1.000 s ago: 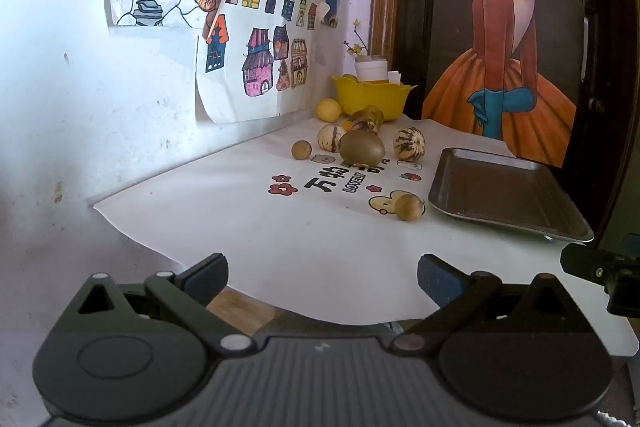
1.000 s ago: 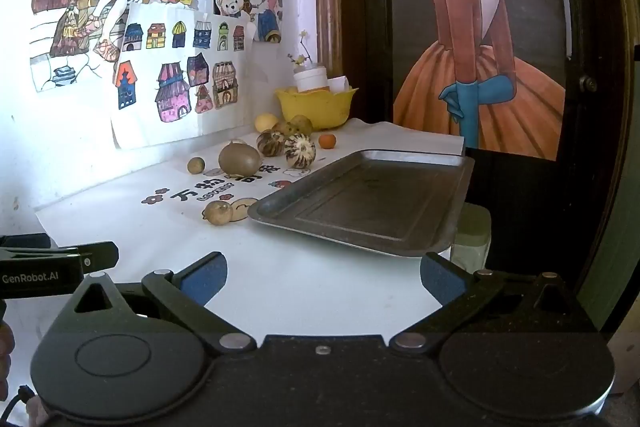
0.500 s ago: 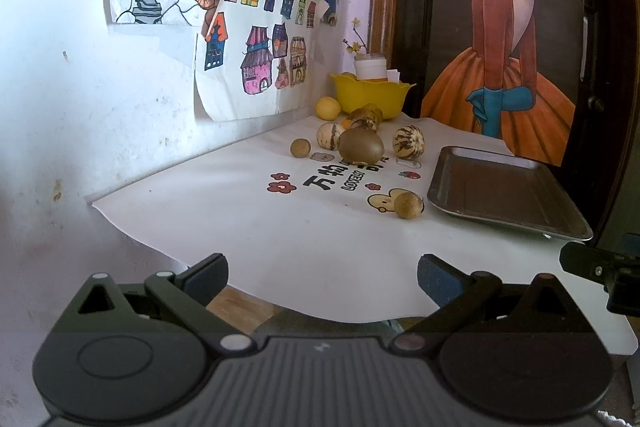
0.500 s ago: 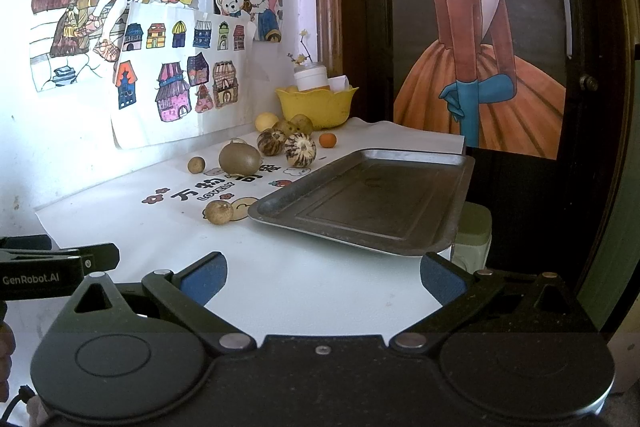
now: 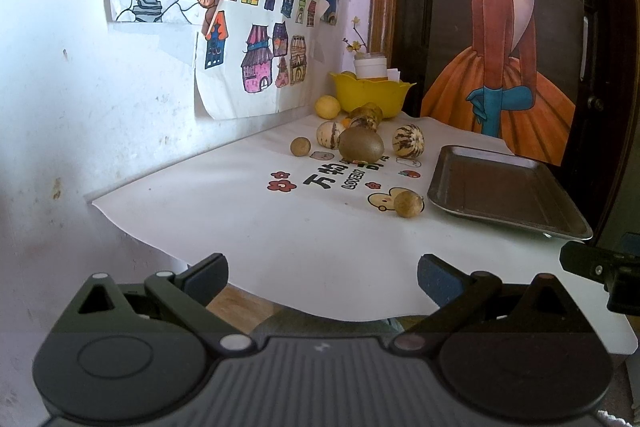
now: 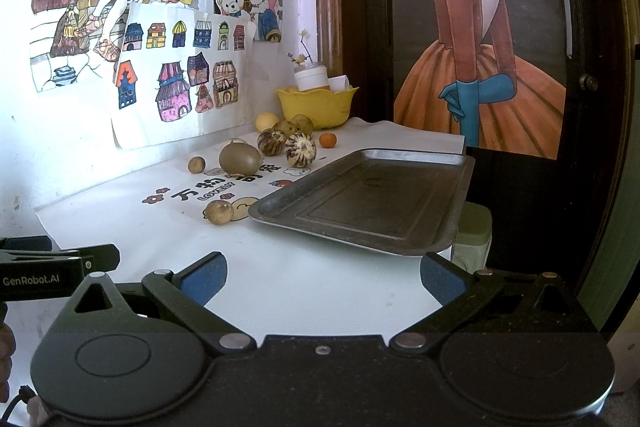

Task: Organize fruits

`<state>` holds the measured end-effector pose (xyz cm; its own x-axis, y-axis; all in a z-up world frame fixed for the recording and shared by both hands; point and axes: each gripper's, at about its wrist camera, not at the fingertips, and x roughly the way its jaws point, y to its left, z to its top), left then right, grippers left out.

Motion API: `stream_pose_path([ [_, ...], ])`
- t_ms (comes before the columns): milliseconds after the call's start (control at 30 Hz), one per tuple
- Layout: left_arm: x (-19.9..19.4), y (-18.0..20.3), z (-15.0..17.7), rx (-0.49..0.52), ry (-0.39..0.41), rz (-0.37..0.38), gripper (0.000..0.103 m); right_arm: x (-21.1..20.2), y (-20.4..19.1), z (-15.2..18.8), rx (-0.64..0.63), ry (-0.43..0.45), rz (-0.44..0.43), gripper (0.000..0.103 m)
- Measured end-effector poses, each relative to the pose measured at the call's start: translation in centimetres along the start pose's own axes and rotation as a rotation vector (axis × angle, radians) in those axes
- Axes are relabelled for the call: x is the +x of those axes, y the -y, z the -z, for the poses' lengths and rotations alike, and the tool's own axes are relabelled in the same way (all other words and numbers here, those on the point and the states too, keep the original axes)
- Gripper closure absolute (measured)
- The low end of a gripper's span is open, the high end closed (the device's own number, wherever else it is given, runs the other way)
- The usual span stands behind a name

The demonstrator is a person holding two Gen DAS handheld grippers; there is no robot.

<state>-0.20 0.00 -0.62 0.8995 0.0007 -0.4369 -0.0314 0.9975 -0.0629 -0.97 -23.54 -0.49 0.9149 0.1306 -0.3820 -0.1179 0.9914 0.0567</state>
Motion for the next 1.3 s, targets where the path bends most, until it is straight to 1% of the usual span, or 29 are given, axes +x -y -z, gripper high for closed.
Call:
stream_pose_path([
  [700, 0.1, 0.4, 0.2, -0.002, -0.005, -0.001, 0.001, 0.1, 0.2, -0.1, 0.001, -0.003, -0.001, 0.001],
  [733, 0.2, 0.4, 0.3, -0.002, -0.005, -0.002, 0.001, 0.2, 0.0, 0.3, 0.001, -0.006, 0.0, 0.001],
  [900, 1.0, -0.2, 0.3, -0.01, -0.023, -0.015, 0.001, 1.2, 0.1, 0.1, -0.001, -0.021, 0.006, 0.001],
  [1167, 1.8, -1.7, -0.8, -0.036, -0.033, -0.035, 0.001, 2.7, 0.3, -0.2, -0.013, -0.042, 0.0, 0.001],
  [1300, 2.4, -2.5, -1.5, -0.048, -0.048, -0.034, 0.001, 3.3, 0.2, -0.4, -0.041, -0.044, -0.013, 0.001],
])
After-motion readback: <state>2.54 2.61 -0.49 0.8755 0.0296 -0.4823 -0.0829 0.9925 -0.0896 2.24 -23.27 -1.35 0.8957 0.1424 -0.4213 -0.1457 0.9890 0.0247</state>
